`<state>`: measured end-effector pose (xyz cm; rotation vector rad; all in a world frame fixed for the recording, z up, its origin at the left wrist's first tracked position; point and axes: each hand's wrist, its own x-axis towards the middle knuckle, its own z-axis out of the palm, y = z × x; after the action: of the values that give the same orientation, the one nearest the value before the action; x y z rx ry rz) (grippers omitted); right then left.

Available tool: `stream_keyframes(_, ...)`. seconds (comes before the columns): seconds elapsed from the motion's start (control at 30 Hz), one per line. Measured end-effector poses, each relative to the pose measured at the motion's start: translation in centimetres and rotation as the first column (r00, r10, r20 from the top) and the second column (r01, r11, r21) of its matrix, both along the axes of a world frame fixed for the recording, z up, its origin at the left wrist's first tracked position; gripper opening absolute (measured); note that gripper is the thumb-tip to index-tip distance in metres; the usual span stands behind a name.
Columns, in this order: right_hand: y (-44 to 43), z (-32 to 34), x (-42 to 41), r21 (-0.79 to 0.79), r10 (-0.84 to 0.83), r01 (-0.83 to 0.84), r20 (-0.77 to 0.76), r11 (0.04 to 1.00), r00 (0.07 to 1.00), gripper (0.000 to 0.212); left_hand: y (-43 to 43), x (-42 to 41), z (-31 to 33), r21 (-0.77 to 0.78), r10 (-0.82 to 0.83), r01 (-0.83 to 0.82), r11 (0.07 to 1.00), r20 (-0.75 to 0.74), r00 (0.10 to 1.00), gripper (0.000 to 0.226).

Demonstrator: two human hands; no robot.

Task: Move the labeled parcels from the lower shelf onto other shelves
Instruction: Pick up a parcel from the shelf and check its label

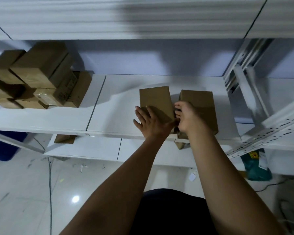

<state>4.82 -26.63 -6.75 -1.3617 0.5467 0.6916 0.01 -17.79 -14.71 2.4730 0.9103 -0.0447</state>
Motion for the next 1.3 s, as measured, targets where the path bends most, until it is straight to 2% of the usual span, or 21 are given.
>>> stream_keyframes(0.1,-0.2,-0.5,0.0,0.021,-0.016,0.016,0.011,1.000,1.000,0.017,-0.1,0.4,0.3,-0.030,-0.007,0.004,1.000,-0.076,0.997,0.147)
stream_keyframes(0.2,-0.3,-1.0,0.0,-0.011,-0.029,0.029,0.030,1.000,0.999,0.037,0.4,0.8,0.9,-0.045,0.004,-0.009,0.999,-0.115,0.993,0.143)
stream_keyframes(0.37,-0.5,-1.2,-0.1,0.007,-0.035,0.034,0.029,0.999,0.999,0.038,1.7,0.3,1.6,-0.090,0.062,-0.064,0.994,-0.033,0.998,0.142)
stream_keyframes(0.43,-0.6,-1.0,-0.3,0.040,-0.060,0.060,0.001,0.997,0.998,0.027,2.9,-0.1,2.1,-0.198,0.119,-0.111,0.974,0.026,0.993,0.136)
stream_keyframes(0.5,-0.5,-0.9,-0.4,0.081,-0.103,0.105,-0.028,0.991,0.994,0.018,4.6,-0.1,2.7,-0.385,0.183,-0.130,0.914,0.105,0.977,0.124)
stream_keyframes(0.57,-0.6,-1.1,-0.2,0.111,-0.157,0.160,-0.035,0.981,0.987,0.020,6.1,-0.3,2.9,-0.557,0.234,-0.067,0.828,0.234,0.944,0.114)
stream_keyframes(0.63,-0.6,-1.2,0.0,0.132,-0.218,0.220,-0.028,0.967,0.976,0.018,7.1,-0.8,3.2,-0.658,0.279,0.040,0.752,0.372,0.886,0.113)
stream_keyframes(0.7,-0.6,-1.4,0.3,0.145,-0.250,0.252,-0.033,0.957,0.968,0.018,7.7,-1.1,3.3,-0.754,0.354,0.102,0.649,0.418,0.837,0.110)
stream_keyframes(0.8,-0.3,-1.5,0.3,0.117,-0.226,0.225,-0.006,0.967,0.974,0.020,8.2,-1.2,4.1,-0.902,0.469,0.102,0.420,0.311,0.827,0.079)
stream_keyframes(0.87,0.1,-1.4,0.1,0.114,-0.192,0.189,0.016,0.975,0.981,0.017,8.7,-1.4,4.5,-0.977,0.521,0.080,0.197,0.174,0.836,0.069)
stream_keyframes(0.93,0.2,-1.3,0.1,0.095,-0.145,0.141,0.036,0.985,0.989,0.018,9.2,-1.9,4.5,-0.988,0.510,0.143,-0.064,0.090,0.855,0.078)
stream_keyframes(1.0,0.3,-1.0,0.0,0.064,-0.070,0.066,0.066,0.996,0.995,0.019,9.4,-2.5,4.4,-0.929,0.461,0.224,-0.295,0.067,0.885,0.081)
stream_keyframes(1.07,0.4,-0.7,0.0,0.063,-0.010,0.005,0.090,0.998,0.996,0.021,9.2,-2.9,4.0,-0.845,0.419,0.275,-0.459,0.067,0.906,0.082)
stream_keyframes(1.17,0.4,-0.5,-0.2,0.108,0.024,-0.035,0.106,0.993,0.994,0.036,8.7,-3.2,3.2,-0.759,0.388,0.322,-0.566,0.099,0.916,0.092)
stream_keyframes(1.23,0.5,-0.7,-0.7,0.176,0.031,-0.049,0.104,0.983,0.994,0.043,8.4,-3.2,2.6,-0.736,0.380,0.342,-0.584,0.124,0.917,0.096)
stream_keyframes(1.3,0.6,-1.2,-1.0,0.262,0.045,-0.075,0.119,0.962,0.992,0.063,8.1,-3.2,1.9,-0.723,0.365,0.348,-0.597,0.141,0.920,0.098)
